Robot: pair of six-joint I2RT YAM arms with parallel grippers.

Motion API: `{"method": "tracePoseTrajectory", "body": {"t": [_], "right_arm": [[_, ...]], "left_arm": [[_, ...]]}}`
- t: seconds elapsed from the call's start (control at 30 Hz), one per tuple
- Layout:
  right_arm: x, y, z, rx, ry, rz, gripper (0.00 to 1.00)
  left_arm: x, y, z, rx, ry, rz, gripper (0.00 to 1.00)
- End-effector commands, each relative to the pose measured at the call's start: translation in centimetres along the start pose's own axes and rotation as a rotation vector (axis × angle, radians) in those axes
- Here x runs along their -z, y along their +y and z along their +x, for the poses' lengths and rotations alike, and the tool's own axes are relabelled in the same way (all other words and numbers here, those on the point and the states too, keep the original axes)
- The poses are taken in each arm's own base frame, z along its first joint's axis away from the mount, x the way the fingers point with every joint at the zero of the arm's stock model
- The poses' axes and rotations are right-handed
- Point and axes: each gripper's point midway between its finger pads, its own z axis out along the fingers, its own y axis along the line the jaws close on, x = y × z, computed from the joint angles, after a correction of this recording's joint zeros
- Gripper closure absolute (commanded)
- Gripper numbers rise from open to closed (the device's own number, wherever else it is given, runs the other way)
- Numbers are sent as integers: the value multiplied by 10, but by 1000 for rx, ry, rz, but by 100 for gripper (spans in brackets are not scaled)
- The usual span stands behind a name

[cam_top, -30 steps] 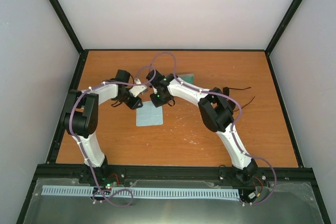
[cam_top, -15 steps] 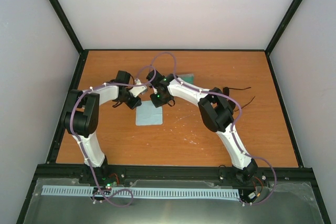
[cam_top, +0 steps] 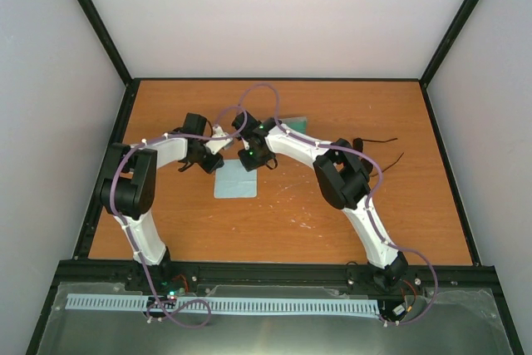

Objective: Organize the sunglasses
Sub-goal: Fold the glasses cleaning cloth at the center of the board.

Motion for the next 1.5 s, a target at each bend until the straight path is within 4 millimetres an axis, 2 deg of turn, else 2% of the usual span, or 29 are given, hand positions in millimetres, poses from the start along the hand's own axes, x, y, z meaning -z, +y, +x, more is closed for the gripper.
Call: {"method": "tracePoseTrajectory", "body": {"t": [0.0, 0.23, 0.5, 0.67, 0.77, 1.0, 1.1, 1.27, 1.47], "right_arm": [[18, 1, -7, -11, -42, -5, 97], [17, 1, -5, -13, -41, -5, 97], [19, 0, -6, -10, -42, -2, 97], [18, 0, -5, -12, -42, -1, 97], [19, 1, -6, -13, -45, -3, 97], [20, 0, -7, -15, -50, 0, 97], [20, 0, -7, -16, -52, 2, 97], [22, -2, -9, -16, -61, 12, 97], [24, -4, -10, -14, -73, 23, 97]], "left_arm": [[12, 3, -9, 3, -37, -26, 75], [9, 3, -8, 10, -31, -24, 73], [-14, -2, 11, 38, 31, 26, 72], [-21, -6, 18, 40, 52, 45, 80], [-23, -9, 21, 45, 59, 61, 88], [-19, -18, 26, 62, 60, 88, 99], [-16, -20, 29, 66, 60, 85, 100], [-8, -14, 19, 56, 35, 51, 100], [10, 2, -14, 38, -32, 2, 99]]}}
